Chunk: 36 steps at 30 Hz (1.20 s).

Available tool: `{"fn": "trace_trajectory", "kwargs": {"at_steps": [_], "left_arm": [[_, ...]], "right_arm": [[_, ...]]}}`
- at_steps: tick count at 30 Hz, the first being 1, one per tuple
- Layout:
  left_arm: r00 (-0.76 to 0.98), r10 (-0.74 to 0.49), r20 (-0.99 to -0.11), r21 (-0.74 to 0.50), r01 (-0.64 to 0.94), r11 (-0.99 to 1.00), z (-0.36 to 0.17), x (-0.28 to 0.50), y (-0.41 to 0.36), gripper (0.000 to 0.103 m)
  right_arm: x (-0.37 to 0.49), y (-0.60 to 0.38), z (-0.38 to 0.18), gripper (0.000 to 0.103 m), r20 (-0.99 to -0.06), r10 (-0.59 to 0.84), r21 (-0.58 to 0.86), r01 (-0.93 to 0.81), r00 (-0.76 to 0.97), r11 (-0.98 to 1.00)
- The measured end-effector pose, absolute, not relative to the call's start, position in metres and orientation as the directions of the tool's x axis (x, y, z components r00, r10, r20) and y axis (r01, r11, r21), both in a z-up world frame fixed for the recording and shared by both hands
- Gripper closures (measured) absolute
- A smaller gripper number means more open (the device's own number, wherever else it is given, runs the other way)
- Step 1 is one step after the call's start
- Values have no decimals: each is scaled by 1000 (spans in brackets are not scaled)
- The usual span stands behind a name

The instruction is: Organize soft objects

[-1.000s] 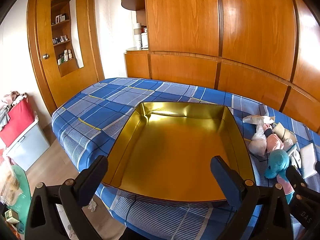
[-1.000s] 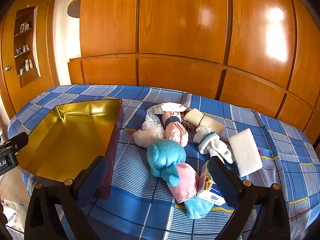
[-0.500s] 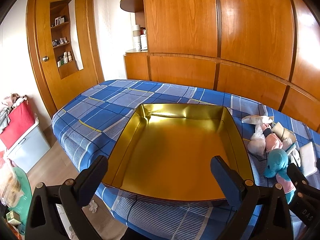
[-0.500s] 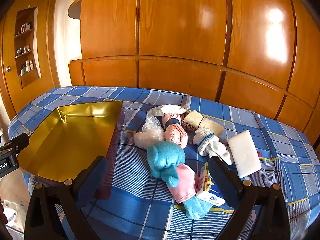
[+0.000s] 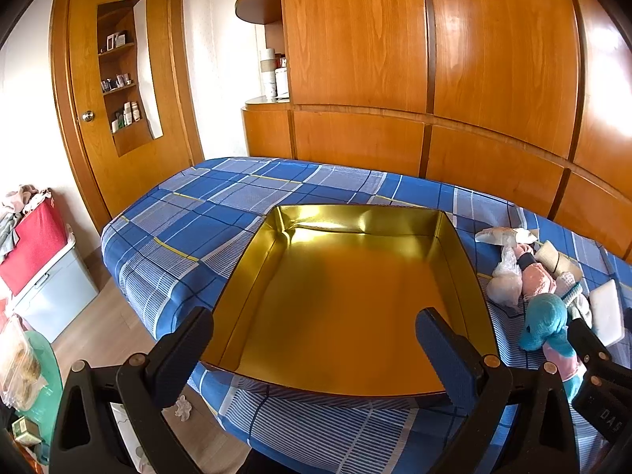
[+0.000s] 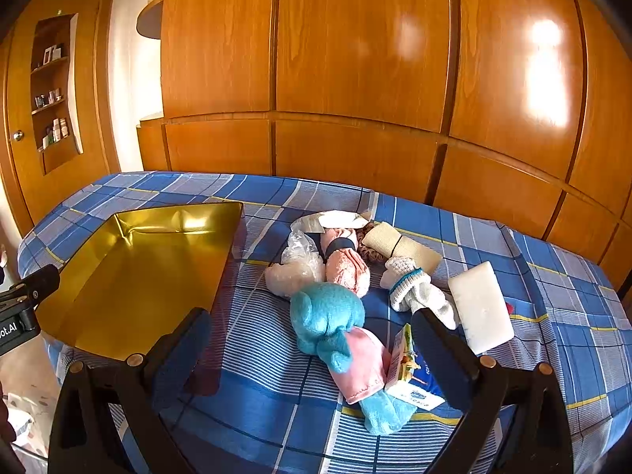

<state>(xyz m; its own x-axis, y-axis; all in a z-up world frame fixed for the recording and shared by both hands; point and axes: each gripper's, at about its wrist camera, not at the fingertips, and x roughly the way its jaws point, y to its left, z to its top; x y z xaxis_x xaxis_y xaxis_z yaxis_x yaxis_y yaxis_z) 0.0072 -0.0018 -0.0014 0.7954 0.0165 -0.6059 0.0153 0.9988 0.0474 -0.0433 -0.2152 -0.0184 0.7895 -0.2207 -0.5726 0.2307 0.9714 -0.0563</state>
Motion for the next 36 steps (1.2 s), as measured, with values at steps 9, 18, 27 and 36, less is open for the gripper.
{"fn": "trace_trajectory", "kwargs": {"at_steps": [9,18,27,36], "left_arm": [[797,15,-604,56,24,998,-2,7,-6,0],[795,13,-607,62,31,998,-3,8,-9,0],[798,12,-603,90,53,995,-2,7,-17,0],[802,-6,-597,134,108,985,3,7,-35,0]], "right_arm": [[-42,-219,-19,0,-576,-221,-53,234,787,971],[-41,-225,-19,0,-578,-226,-48,244,784,969],[-41,-241,-17,0,-587,-224,-32,254,778,967],[-40,-305,-9,0,-643,-185,53,284,743,957]]}}
